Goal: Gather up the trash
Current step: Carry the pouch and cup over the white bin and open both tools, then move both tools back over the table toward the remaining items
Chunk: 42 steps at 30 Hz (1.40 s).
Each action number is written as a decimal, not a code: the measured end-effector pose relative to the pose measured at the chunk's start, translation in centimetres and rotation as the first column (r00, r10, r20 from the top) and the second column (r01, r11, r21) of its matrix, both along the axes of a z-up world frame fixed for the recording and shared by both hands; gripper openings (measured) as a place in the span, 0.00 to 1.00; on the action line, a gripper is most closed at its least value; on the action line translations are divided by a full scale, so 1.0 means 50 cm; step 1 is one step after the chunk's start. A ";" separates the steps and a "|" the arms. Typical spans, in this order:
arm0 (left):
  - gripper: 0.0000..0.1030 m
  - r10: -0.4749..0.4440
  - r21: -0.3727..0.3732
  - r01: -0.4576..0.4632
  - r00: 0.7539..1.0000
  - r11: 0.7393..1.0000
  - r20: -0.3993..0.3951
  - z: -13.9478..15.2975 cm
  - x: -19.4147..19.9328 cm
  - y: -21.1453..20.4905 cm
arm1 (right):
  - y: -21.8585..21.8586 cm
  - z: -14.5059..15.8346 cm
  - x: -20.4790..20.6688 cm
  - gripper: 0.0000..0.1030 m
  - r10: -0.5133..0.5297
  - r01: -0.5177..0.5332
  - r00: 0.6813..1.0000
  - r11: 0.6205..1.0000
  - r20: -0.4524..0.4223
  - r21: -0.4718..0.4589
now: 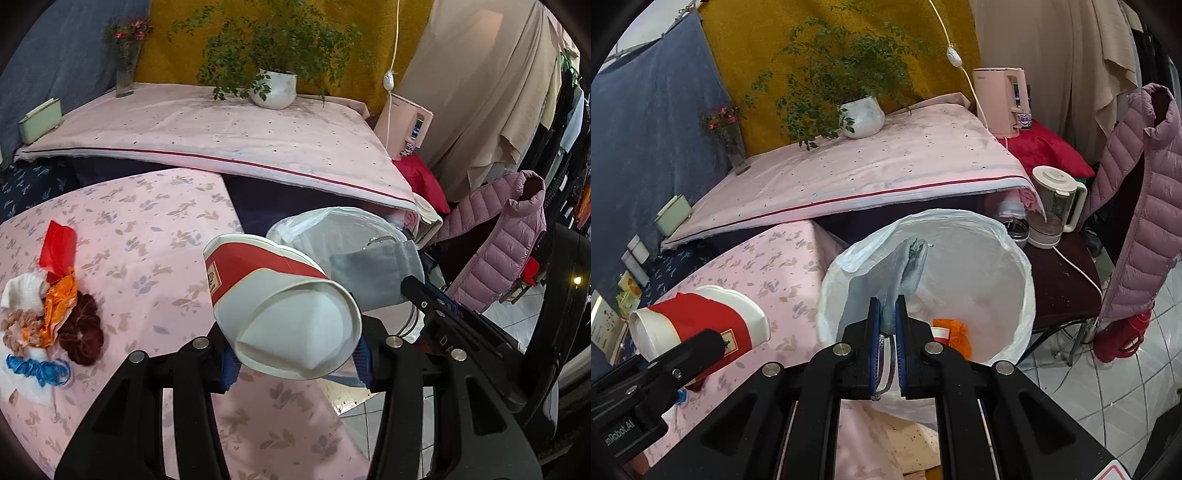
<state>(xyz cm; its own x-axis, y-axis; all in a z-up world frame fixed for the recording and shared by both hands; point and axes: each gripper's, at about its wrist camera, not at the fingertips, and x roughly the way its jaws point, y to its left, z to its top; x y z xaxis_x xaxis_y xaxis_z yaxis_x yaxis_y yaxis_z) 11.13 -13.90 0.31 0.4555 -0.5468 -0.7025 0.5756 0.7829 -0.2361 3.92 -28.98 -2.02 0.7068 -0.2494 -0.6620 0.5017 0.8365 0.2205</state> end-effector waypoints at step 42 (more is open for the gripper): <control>0.67 0.222 0.070 -0.223 0.975 0.972 0.017 -0.049 0.053 0.079 | 0.052 -0.014 0.032 0.42 0.041 -0.041 0.999 0.999 -0.024 0.004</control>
